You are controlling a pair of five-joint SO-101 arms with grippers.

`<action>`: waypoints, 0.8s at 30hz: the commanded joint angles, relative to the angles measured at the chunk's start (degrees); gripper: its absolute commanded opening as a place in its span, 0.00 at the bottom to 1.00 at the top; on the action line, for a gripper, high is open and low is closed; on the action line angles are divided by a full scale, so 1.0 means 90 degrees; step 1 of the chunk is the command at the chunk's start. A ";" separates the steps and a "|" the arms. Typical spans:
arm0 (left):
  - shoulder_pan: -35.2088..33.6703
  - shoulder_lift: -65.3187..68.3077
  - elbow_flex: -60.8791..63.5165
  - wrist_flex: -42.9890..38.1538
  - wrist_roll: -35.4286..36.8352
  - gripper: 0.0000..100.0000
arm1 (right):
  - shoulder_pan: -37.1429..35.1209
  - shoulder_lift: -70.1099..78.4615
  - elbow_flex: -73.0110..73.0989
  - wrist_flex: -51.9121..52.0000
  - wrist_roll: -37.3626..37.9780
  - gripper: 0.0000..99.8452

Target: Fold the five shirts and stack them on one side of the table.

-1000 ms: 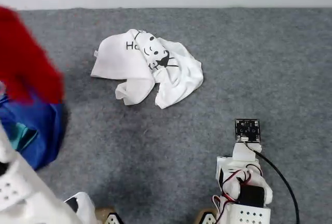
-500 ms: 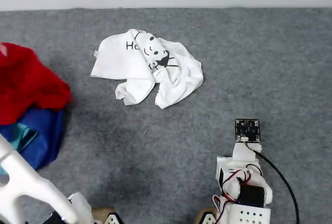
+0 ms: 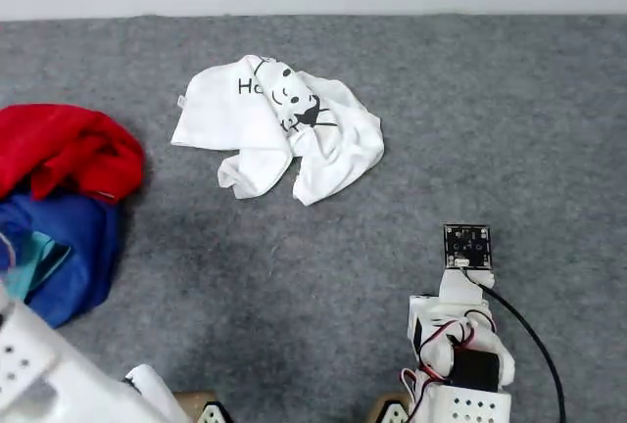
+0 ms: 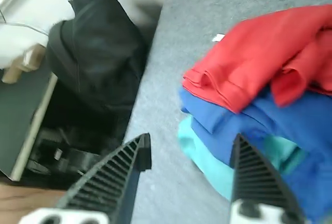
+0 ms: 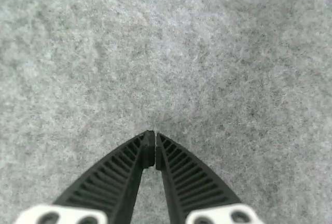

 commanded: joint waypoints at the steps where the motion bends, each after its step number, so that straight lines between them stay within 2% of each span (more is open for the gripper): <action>1: 0.0010 -0.0420 -0.0063 0.0947 0.0361 0.25 | -0.0015 -0.0005 0.0098 0.0024 0.0039 0.01; 7: 0.0000 -0.0410 -0.0034 0.2432 0.0957 0.25 | -0.0015 -0.0005 0.0098 0.0024 0.0039 0.01; 11: -0.0029 -0.0449 0.0200 0.2383 0.1241 0.23 | -0.0015 -0.0005 0.0098 0.0024 0.0039 0.01; 18: 0.0000 -0.0449 0.0523 0.2374 0.1328 0.03 | -0.0015 -0.0005 0.0098 0.0024 0.0039 0.01; 24: 0.0000 -0.0449 0.0552 0.2374 0.1328 0.02 | -0.0005 -0.0005 0.0098 0.0024 0.0049 0.01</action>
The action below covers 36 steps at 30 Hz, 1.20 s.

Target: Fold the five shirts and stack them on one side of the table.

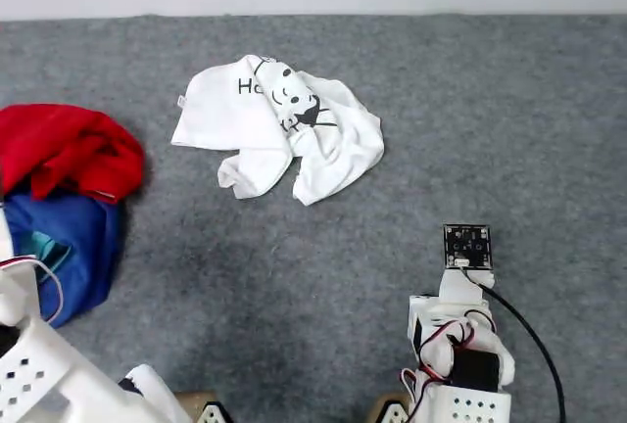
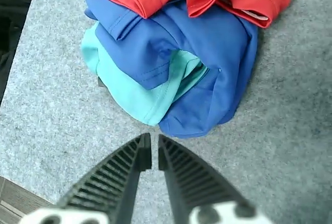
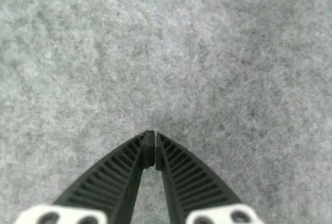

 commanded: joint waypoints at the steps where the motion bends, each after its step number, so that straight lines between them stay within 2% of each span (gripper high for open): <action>1: 0.0000 -0.0078 -0.0054 0.0107 0.0049 0.02 | 0.0005 -0.0005 0.0098 0.0024 0.0049 0.01; 4: 0.0000 -0.0078 -0.0044 0.0107 0.0049 0.02 | 0.0161 -0.0005 0.0068 -0.0044 0.0078 0.01; 10: 0.0000 -0.0068 -0.0044 0.0107 0.0049 0.02 | 0.0210 0.0054 -0.0313 -0.1275 0.1231 0.01; 19: 0.0000 -0.0068 -0.0024 0.0107 0.0049 0.02 | -0.1646 0.0386 -0.1856 -0.0630 0.1231 0.01; 24: 0.0000 -0.0078 0.0327 0.0107 0.0313 0.02 | -0.2076 0.2105 -0.2686 -0.1099 0.1231 0.01; 30: 0.0000 -0.0078 0.0396 0.0107 0.0440 0.02 | -0.2339 0.5143 -0.4650 -0.1128 0.1221 0.01; 36: 0.0000 -0.0078 0.0405 0.0107 0.0987 0.02 | -0.2623 0.7663 -0.6408 -0.1197 0.1250 0.01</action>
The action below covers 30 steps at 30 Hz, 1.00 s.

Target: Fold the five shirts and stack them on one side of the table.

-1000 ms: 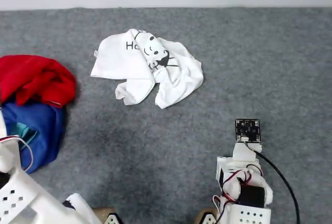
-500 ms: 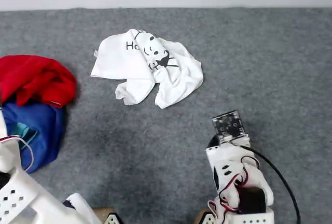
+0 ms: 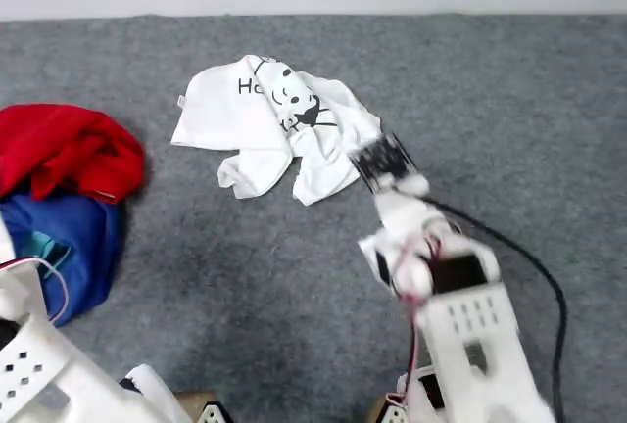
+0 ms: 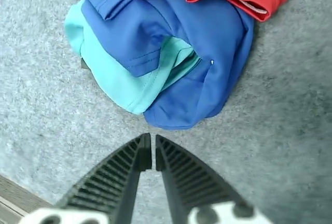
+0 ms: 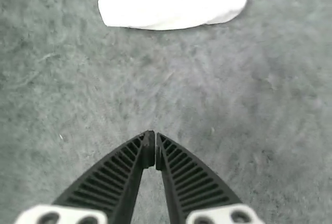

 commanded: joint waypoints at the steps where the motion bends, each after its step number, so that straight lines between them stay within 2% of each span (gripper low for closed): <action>1: 0.0000 -0.0078 -0.0024 0.0107 0.0322 0.02 | -0.0249 0.1451 -0.1309 -0.0103 0.0068 0.01; 4: 0.0000 -0.0078 -0.0024 0.0107 0.0400 0.02 | -0.0493 0.2437 -0.2042 -0.0054 0.0068 0.03; 10: 0.0000 -0.0088 -0.0024 0.0117 0.0547 0.02 | -0.0767 0.3834 -0.3136 -0.0034 0.0068 0.28; 20: 0.0000 -0.0088 -0.0024 0.0117 0.0547 0.02 | -0.1363 0.5885 -0.5118 -0.0044 0.0068 0.28; 30: 0.0000 -0.0088 -0.0024 0.0117 0.0547 0.02 | -0.1372 0.7868 -0.6496 0.0142 0.0059 0.28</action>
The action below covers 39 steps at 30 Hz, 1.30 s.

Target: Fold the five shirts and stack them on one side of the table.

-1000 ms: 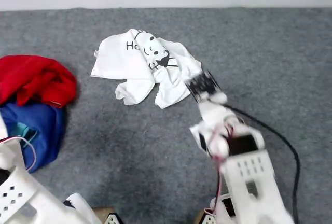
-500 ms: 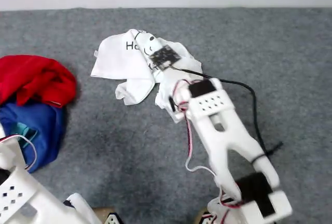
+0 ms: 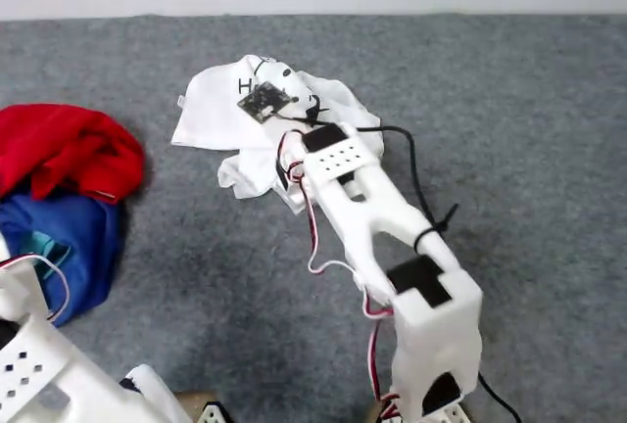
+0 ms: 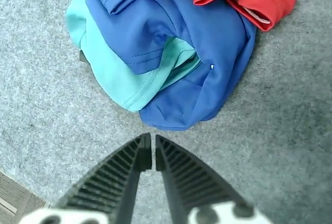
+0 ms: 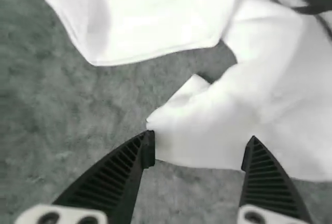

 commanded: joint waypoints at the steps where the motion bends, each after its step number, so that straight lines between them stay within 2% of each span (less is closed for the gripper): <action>1: 0.0000 -0.0088 -0.0024 0.0117 0.0059 0.02 | 0.0005 0.0288 -0.0567 0.0073 0.0059 0.28; 4: 0.0000 -0.0088 -0.0024 0.0117 0.0059 0.02 | 0.0132 0.0542 -0.0723 0.0073 0.0068 0.26; 8: 0.0000 -0.0088 -0.0024 0.0117 0.0059 0.02 | 0.0308 0.0679 -0.0977 0.0083 0.0098 0.08; 10: 0.0000 -0.0088 -0.0024 0.0117 0.0059 0.02 | 0.0405 0.0650 -0.1026 0.0151 0.0410 0.00; 12: 0.0000 -0.0088 -0.0024 0.0117 0.0059 0.02 | 0.0454 0.0542 -0.1172 0.0601 0.0694 0.03; 19: 0.0010 -0.0088 -0.0024 0.0117 0.0039 0.02 | 0.0806 -0.0200 -0.1807 0.2525 0.0840 0.02; 26: 0.0020 -0.0078 -0.0024 0.0117 0.0039 0.02 | 0.1275 -0.1245 -0.1963 0.3922 0.1524 0.02; 31: 0.0029 -0.0078 -0.0024 0.0117 0.0020 0.02 | 0.1841 -0.2212 -0.1915 0.4186 0.2002 0.01; 39: 0.1123 -0.0537 -0.0024 0.0127 0.0039 0.02 | 0.3111 -0.3140 -0.1524 0.4176 0.3487 0.01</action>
